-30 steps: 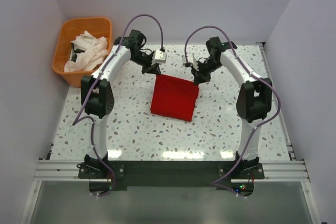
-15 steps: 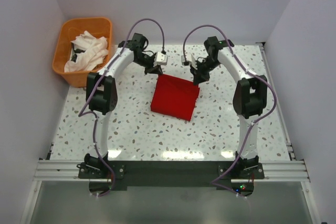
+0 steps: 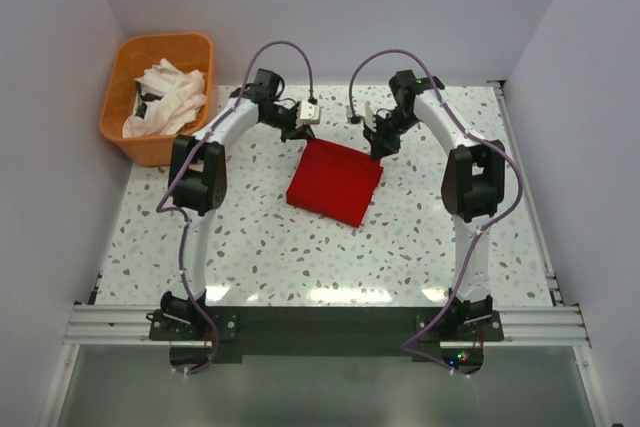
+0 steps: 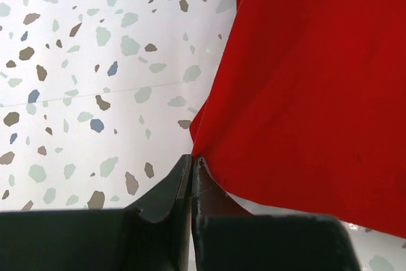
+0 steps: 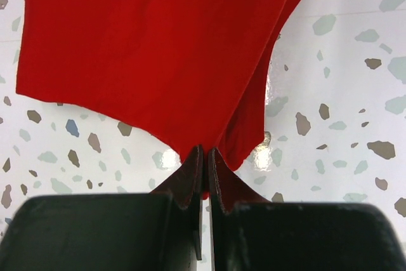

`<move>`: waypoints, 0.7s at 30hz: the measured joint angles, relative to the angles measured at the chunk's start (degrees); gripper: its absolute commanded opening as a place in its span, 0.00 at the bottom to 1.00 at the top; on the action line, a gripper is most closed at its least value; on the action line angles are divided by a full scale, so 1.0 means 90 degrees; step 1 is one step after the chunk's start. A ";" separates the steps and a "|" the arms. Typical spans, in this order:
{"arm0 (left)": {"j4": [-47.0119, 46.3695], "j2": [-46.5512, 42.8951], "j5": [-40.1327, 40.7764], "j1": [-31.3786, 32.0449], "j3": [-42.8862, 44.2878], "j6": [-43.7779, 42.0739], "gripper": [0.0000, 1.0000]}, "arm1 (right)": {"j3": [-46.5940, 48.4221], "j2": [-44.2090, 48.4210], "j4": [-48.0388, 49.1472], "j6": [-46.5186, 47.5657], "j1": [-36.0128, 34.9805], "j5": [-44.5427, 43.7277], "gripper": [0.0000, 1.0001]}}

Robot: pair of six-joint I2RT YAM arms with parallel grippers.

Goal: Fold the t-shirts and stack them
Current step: Fold the tshirt

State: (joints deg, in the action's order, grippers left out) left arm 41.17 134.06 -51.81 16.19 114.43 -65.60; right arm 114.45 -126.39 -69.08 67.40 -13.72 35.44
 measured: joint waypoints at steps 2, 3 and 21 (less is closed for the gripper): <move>-0.0165 0.0010 -0.0049 0.0000 -0.0046 0.0070 0.00 | 0.0010 0.0000 -0.0005 -0.0036 0.0010 0.0002 0.00; -0.0243 0.0010 -0.0080 0.0000 -0.0073 0.0129 0.00 | 0.0019 0.0000 -0.0019 -0.0041 0.0017 0.0000 0.00; -0.1435 -0.0146 -0.0675 0.0068 -0.0673 0.0410 0.00 | -0.0102 0.0015 -0.0461 0.0066 0.0172 0.0017 0.00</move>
State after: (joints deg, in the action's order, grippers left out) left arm 28.25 132.75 -57.89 16.80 108.38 -61.91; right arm 113.54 -126.26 -73.23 67.99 -12.16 35.59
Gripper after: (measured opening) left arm 0.049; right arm 0.027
